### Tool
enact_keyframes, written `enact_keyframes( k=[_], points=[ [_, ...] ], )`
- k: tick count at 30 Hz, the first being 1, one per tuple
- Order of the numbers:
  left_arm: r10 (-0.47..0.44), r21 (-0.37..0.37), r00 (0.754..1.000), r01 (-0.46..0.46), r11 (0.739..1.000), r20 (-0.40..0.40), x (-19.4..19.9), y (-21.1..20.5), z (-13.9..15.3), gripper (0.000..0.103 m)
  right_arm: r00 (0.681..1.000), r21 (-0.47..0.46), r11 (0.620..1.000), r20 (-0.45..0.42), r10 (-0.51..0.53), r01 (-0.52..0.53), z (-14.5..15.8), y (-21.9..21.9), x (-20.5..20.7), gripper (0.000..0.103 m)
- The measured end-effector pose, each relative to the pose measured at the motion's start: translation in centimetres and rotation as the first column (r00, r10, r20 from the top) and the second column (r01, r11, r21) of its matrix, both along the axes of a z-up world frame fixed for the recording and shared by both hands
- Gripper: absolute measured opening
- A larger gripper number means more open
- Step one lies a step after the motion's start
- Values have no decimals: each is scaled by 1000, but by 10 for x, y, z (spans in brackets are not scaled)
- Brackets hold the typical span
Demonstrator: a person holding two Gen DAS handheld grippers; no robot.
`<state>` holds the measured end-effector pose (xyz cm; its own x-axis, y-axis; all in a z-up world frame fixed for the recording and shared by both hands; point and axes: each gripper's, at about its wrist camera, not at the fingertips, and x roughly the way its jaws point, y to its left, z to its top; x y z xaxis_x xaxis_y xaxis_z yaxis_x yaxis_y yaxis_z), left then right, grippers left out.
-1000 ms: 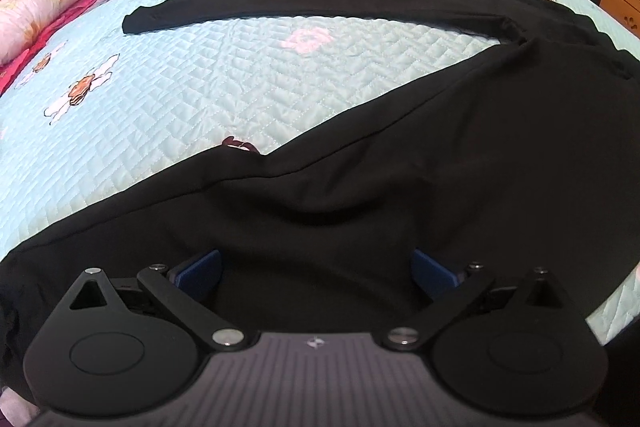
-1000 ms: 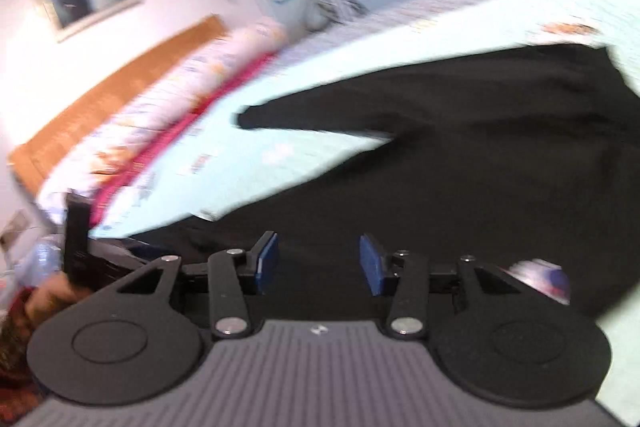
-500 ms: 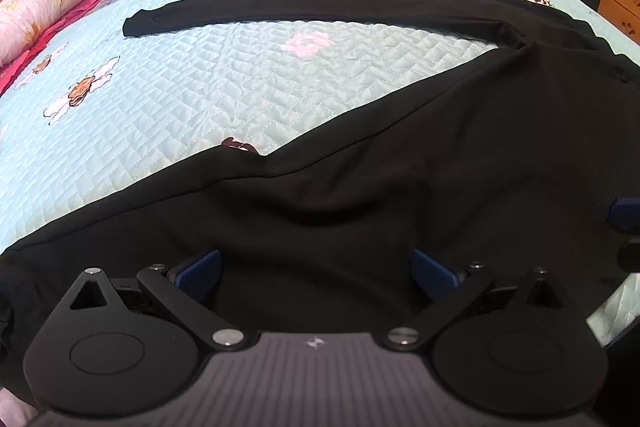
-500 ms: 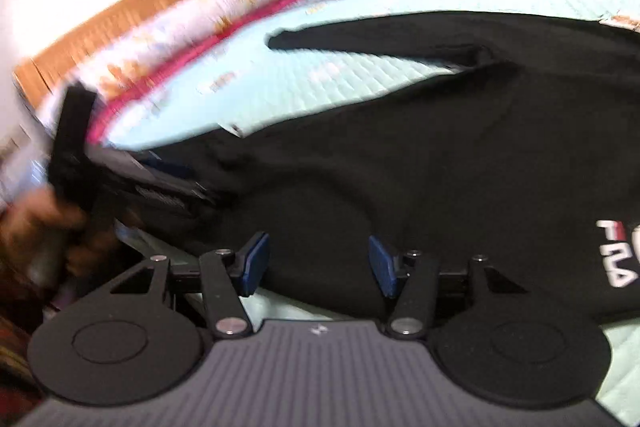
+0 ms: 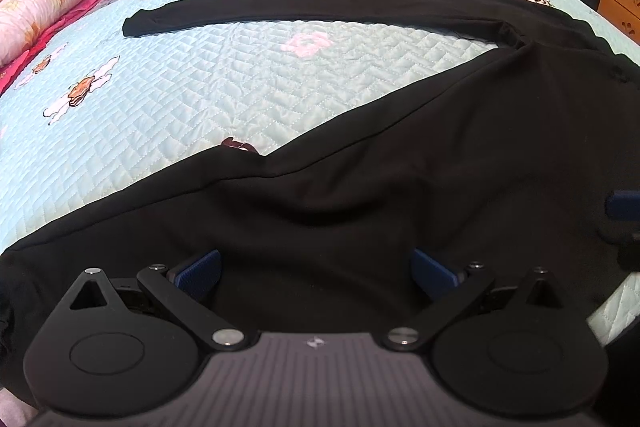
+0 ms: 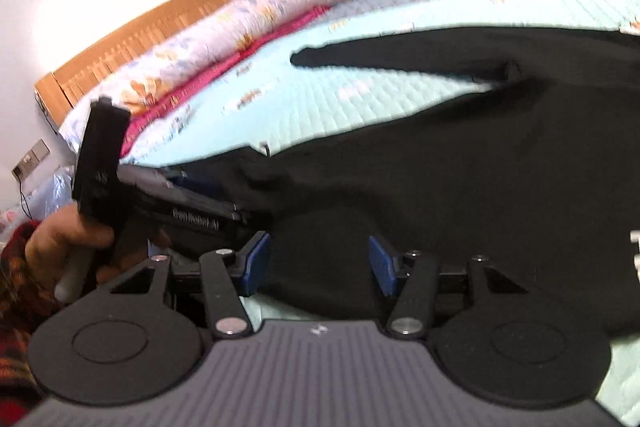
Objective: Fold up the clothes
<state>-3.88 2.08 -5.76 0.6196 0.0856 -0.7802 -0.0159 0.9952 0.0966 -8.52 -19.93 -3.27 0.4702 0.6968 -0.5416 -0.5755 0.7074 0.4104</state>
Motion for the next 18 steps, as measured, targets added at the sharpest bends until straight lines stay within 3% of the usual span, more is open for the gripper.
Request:
enact_keyframes(
  k=[18],
  points=[
    [-6, -39, 1000, 6, 999, -9, -8, 13, 5, 103, 996, 77, 996, -73, 59, -53, -3, 21, 17, 56]
  ],
)
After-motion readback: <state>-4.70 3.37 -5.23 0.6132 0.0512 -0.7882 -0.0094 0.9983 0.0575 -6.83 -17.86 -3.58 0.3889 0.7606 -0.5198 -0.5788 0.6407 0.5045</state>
